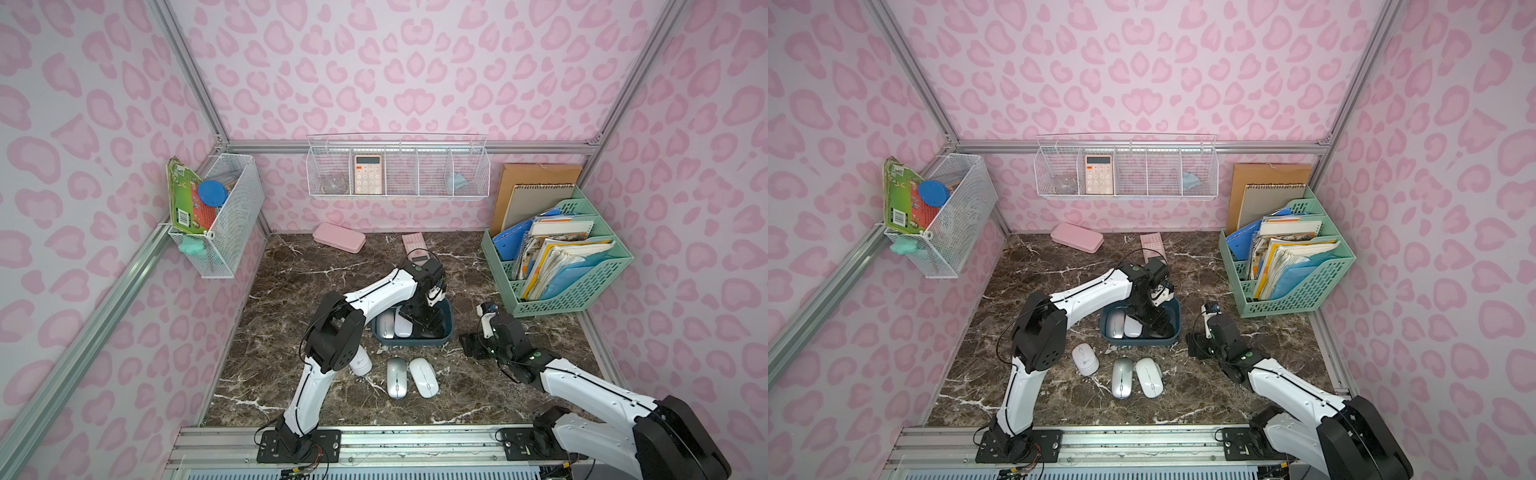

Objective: Take out the mouse from the storage box
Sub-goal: Pick up the mouse from the storage box.

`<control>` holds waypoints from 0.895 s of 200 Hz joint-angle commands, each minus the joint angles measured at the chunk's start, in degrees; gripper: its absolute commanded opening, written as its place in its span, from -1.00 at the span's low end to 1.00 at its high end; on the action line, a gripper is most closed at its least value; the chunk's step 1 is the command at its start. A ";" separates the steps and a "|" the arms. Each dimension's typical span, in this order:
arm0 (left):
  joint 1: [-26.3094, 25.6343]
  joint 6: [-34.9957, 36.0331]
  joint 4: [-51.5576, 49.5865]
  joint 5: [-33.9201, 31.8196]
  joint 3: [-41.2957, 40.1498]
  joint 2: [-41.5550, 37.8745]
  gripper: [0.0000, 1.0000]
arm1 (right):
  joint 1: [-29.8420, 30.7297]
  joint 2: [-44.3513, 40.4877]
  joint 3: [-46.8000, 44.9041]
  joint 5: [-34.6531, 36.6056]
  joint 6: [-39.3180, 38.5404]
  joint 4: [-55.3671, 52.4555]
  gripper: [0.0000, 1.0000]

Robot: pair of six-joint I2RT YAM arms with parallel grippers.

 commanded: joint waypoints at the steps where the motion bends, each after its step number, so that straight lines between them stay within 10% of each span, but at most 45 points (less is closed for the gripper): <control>1: -0.04 3.80 -0.39 -1.87 0.60 1.06 0.75 | -0.01 0.12 0.40 -0.15 -0.42 1.21 0.69; 107: 0.26 3.93 10.26 -16.39 -2.95 1.13 0.58 | 0.01 0.91 0.81 -0.51 -0.56 1.02 0.70; 179: 0.42 5.33 9.09 -11.32 -2.83 0.91 0.81 | 0.01 1.88 1.27 -0.81 -0.77 0.92 0.70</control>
